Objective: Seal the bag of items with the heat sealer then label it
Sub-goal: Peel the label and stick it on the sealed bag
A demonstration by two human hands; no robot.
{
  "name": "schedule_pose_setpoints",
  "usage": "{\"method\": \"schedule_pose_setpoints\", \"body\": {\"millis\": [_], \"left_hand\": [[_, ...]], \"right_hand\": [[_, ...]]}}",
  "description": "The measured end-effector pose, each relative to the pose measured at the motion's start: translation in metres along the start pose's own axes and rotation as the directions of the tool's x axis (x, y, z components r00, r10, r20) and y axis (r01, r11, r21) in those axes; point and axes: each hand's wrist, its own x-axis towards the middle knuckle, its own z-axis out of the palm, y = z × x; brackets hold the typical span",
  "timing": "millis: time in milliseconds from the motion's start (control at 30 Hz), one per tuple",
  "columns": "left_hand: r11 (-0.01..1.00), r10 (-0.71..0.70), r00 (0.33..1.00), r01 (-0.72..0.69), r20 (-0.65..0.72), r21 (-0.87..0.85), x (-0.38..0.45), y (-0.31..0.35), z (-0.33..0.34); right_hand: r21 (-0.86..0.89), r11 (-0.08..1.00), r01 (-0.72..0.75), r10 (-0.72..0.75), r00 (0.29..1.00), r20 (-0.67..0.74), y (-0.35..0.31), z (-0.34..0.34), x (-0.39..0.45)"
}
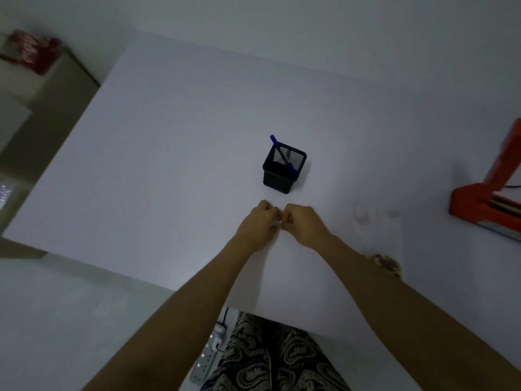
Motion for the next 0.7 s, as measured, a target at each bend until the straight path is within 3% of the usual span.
{"method": "schedule_pose_setpoints", "body": {"millis": [167, 333, 400, 500, 600, 700], "left_hand": [[0.991, 0.018, 1.000, -0.019, -0.013, -0.134, -0.011, 0.019, -0.041], [0.934, 0.152, 0.976, -0.194, -0.157, -0.302, -0.032, 0.064, -0.129], [0.920, 0.183, 0.924, -0.281, -0.336, -0.272, -0.041, 0.087, -0.157], [0.896, 0.281, 0.738, -0.430, -0.614, -0.107, -0.054, 0.120, -0.182], [0.855, 0.428, 0.673, -0.518, -0.604, 0.029, -0.064, 0.141, -0.186], [0.833, 0.379, 0.666, -0.548, -0.642, -0.076, -0.072, 0.149, -0.181]], "right_hand": [[0.189, 0.982, 0.009, 0.012, 0.994, -0.111, -0.023, -0.041, -0.032], [0.450, 0.889, 0.091, 0.026, 0.969, -0.247, -0.076, -0.123, -0.086], [0.511, 0.850, 0.127, 0.064, 0.938, -0.340, -0.095, -0.150, -0.104], [0.596, 0.787, 0.156, 0.161, 0.882, -0.443, -0.119, -0.177, -0.124], [0.693, 0.699, 0.177, 0.239, 0.855, -0.460, -0.132, -0.187, -0.138], [0.764, 0.606, 0.220, 0.282, 0.839, -0.465, -0.136, -0.186, -0.149]]}}
